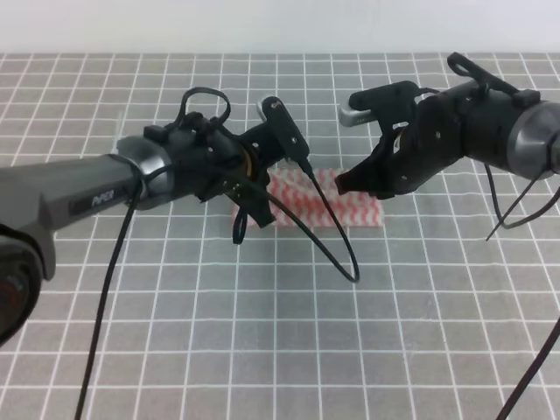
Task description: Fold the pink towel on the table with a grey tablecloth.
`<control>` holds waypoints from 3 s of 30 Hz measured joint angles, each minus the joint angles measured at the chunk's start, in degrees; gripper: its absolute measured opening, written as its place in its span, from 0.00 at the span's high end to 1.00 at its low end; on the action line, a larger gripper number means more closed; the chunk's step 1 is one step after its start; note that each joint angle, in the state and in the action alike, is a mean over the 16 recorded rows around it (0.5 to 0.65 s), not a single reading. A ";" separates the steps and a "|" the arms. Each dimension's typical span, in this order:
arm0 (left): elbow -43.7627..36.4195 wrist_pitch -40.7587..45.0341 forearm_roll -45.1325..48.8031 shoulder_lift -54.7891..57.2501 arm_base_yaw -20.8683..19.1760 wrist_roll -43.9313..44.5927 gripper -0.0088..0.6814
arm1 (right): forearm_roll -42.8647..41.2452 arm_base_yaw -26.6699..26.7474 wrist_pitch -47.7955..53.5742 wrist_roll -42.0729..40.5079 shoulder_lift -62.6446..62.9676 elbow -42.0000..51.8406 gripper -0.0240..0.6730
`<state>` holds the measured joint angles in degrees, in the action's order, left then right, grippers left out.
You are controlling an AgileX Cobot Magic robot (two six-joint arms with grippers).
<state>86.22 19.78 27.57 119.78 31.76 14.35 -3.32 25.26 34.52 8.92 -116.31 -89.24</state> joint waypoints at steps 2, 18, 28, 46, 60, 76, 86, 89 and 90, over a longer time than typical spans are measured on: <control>0.27 -0.24 -0.01 0.00 -0.17 0.00 0.99 | -0.22 -0.01 -0.03 0.00 0.00 -0.32 0.99; 1.65 -2.42 -0.95 1.62 -1.24 0.01 0.99 | -0.70 -0.17 0.12 0.02 -2.04 -2.16 0.99; 1.67 -6.50 -2.48 2.55 -2.60 0.01 0.99 | -0.25 -1.13 -0.69 0.11 -3.66 -2.16 0.99; 1.61 -7.40 -5.15 3.92 -3.20 -0.02 0.73 | 1.63 -2.33 -3.49 0.12 -4.03 -2.17 0.67; 1.68 -10.97 -5.05 5.00 -4.82 -0.55 0.47 | 1.46 -3.29 -5.95 0.12 -4.03 -2.17 0.57; 1.70 -13.63 -4.93 4.52 -7.13 -1.80 0.45 | 1.06 -3.51 -3.14 0.12 -3.79 -4.06 0.56; 1.56 -10.70 -4.96 -2.25 -7.21 -10.58 0.53 | 3.08 -3.50 7.27 0.12 -4.17 -9.64 0.54; 1.56 -9.72 -5.02 -3.26 -7.05 -13.69 0.63 | 4.86 -3.49 9.01 0.10 -4.87 -10.74 0.53; 1.57 -9.34 -5.07 -3.41 -6.99 -14.66 0.66 | 5.51 -3.49 9.47 0.09 -5.13 -11.02 0.53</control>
<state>87.79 10.43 22.50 116.37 24.77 -0.31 2.19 21.77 44.00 9.01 -121.44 -100.26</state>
